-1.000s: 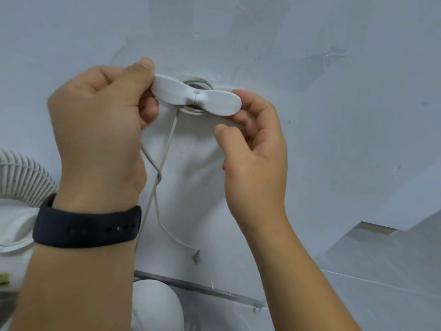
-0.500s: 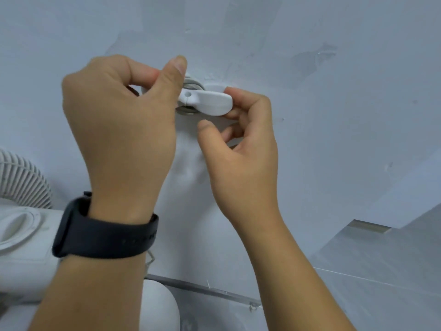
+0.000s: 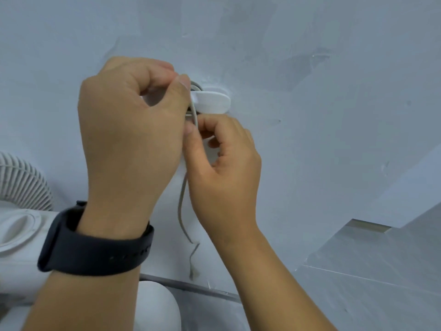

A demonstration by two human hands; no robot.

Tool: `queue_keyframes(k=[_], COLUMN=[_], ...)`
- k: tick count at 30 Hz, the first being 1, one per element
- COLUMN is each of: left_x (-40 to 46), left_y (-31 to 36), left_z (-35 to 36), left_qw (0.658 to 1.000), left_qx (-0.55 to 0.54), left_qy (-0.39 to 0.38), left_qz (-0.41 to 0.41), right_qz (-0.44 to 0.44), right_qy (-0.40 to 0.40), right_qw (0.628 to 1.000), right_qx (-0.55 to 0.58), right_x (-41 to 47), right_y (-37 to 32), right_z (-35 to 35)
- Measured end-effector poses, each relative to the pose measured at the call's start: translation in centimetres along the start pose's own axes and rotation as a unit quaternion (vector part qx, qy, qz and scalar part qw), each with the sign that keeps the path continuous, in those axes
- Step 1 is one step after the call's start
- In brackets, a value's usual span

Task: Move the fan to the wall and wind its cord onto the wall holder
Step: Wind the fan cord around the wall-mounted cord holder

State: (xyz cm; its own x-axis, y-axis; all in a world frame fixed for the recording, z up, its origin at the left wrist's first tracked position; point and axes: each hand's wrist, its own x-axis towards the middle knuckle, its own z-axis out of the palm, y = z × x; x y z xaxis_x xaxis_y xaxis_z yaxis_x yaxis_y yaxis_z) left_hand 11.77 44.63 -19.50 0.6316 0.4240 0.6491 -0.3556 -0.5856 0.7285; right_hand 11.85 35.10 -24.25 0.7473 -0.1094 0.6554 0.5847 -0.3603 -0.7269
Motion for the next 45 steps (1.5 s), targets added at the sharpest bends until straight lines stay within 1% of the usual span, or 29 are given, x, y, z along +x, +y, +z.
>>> queue_keyframes(k=[2, 4, 6, 7, 11, 16, 20, 24, 26, 29, 32, 35, 37, 39, 41, 42, 45], left_x=[-0.1, -0.1, -0.2, -0.3, -0.4, -0.3, -0.3, -0.3, -0.3, -0.2, 0.0, -0.3, -0.6, -0.6, -0.5, -0.5, -0.6], left_y=[0.0, 0.2, 0.2, 0.3, 0.5, 0.3, 0.1, -0.8, -0.9, -0.9, -1.3, -1.3, -1.2, -1.2, -1.2, -1.2, -1.3], left_z=[-0.2, -0.3, 0.0, 0.1, 0.3, 0.0, -0.1, 0.1, 0.2, 0.0, -0.1, 0.0, 0.1, 0.1, -0.2, -0.3, -0.7], left_qw=[1.000, 1.000, 1.000, 0.999, 0.998, 0.998, 0.997, 0.996, 0.996, 0.994, 0.990, 0.979, 0.972, 0.968, 0.961, 0.959, 0.956], left_qx=[0.001, -0.002, -0.015, -0.021, -0.045, -0.049, -0.058, -0.063, -0.068, -0.074, -0.085, -0.146, -0.167, -0.163, -0.175, -0.179, -0.189], left_qy=[-0.005, -0.003, 0.016, 0.029, 0.046, 0.033, 0.029, 0.035, 0.039, 0.058, 0.074, 0.032, 0.003, -0.030, -0.050, -0.054, -0.082], left_qz=[0.002, -0.001, -0.008, -0.013, -0.025, -0.020, -0.031, -0.053, -0.053, -0.064, -0.085, -0.137, -0.168, -0.190, -0.211, -0.213, -0.208], right_qz=[0.024, 0.063, 0.101, 0.105, 0.077, 0.099, 0.089, 0.085, 0.048, -0.038, -0.087, -0.107, -0.078, -0.010, 0.060, 0.081, 0.083], right_qy=[0.041, 0.094, 0.136, 0.146, 0.161, 0.187, 0.153, 0.073, 0.051, 0.042, 0.038, 0.030, 0.008, -0.020, -0.038, -0.044, -0.048], right_qw=[0.998, 0.990, 0.977, 0.974, 0.979, 0.973, 0.983, 0.993, 0.997, 0.995, 0.990, 0.988, 0.995, 1.000, 0.994, 0.991, 0.991], right_qx=[0.028, 0.083, 0.130, 0.139, 0.095, 0.088, 0.056, 0.024, -0.012, -0.082, -0.104, -0.103, -0.057, 0.014, 0.083, 0.102, 0.098], right_x=[0.3, 0.9, 1.5, 1.6, 1.9, 2.8, 1.9, 1.0, 0.9, 1.1, 1.3, 1.3, 1.1, 0.9, 0.7, 0.6, 0.5], right_y=[0.0, 0.0, 0.2, 0.4, 0.9, 1.6, 2.2, 2.7, 2.7, 2.7, 2.9, 2.6, 2.4, 2.3, 2.2, 2.2, 2.1], right_z=[-0.3, -0.8, -1.3, -1.4, -1.4, -2.4, -1.5, -0.2, 0.2, 0.3, 0.1, -0.1, -0.3, -0.7, -1.0, -1.1, -0.8])
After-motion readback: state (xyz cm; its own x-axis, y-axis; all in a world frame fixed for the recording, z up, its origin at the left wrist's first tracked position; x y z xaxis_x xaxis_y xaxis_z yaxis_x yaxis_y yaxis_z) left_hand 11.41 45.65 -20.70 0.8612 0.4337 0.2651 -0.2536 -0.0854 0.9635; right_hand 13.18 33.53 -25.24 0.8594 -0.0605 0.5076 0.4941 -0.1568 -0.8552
